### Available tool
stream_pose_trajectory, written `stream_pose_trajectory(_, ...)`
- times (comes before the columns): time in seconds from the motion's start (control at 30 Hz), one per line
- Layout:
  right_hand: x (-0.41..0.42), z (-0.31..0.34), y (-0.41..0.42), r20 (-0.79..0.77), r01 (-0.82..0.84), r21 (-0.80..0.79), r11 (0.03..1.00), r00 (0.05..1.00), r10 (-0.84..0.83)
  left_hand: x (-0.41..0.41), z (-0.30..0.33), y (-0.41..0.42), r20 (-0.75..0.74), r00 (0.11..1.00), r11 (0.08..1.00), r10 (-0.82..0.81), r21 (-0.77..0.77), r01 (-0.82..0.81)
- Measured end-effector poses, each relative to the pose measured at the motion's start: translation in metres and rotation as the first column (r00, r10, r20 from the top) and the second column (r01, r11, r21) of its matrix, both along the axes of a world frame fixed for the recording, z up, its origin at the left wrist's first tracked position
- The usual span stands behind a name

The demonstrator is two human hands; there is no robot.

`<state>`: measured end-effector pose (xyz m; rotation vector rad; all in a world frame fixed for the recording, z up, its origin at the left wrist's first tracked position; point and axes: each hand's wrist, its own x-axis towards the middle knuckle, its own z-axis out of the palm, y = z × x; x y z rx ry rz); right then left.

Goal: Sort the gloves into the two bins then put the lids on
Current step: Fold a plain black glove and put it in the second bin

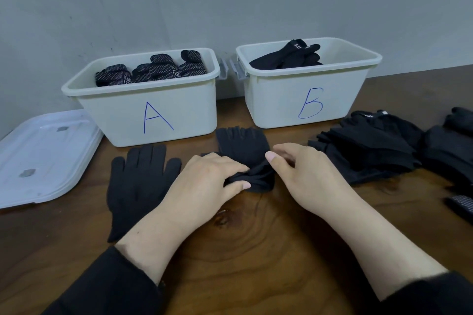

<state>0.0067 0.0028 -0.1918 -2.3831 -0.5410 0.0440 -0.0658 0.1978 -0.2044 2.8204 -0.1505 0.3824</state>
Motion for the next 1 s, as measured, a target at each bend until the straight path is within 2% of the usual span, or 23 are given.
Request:
stream_pose_trajectory(0.13,0.000,0.001,-0.001,-0.020,-0.005,0.015,1.000,1.000,0.005,-0.001,-0.001,0.000,0.003,1.000,0.999,0.000,-0.041,0.001)
stream_pose_trajectory(0.3,-0.004,0.002,0.000,-0.058,-0.014,-0.004,1.000,0.998,0.014,-0.005,0.000,0.005,-0.094,0.995,0.991,-0.044,-0.127,0.032)
stream_pose_trajectory(0.47,-0.008,0.002,0.004,-0.073,-0.045,-0.059,0.997,0.996,0.041,-0.008,0.002,0.005,-0.085,0.995,0.982,-0.049,-0.185,0.033)
stream_pose_trajectory(0.57,-0.008,0.002,0.006,-0.076,-0.018,-0.026,1.000,0.997,0.016,-0.008,0.002,0.006,-0.110,0.991,0.972,-0.078,-0.231,0.050)
stream_pose_trajectory(0.7,-0.009,0.004,0.009,-0.055,0.009,-0.080,0.997,0.998,-0.013,-0.006,0.002,0.005,-0.099,0.991,0.944,-0.092,-0.324,0.056)
stream_pose_trajectory(0.87,-0.009,-0.002,0.014,-0.117,0.012,0.196,0.980,0.993,0.011,-0.004,-0.002,0.001,-0.062,0.996,0.939,-0.063,-0.342,0.038)
stream_pose_trajectory(1.0,-0.011,-0.002,0.017,-0.192,0.074,0.537,0.840,0.981,0.037,-0.001,-0.003,0.000,0.043,0.991,0.918,0.129,-0.384,-0.103)
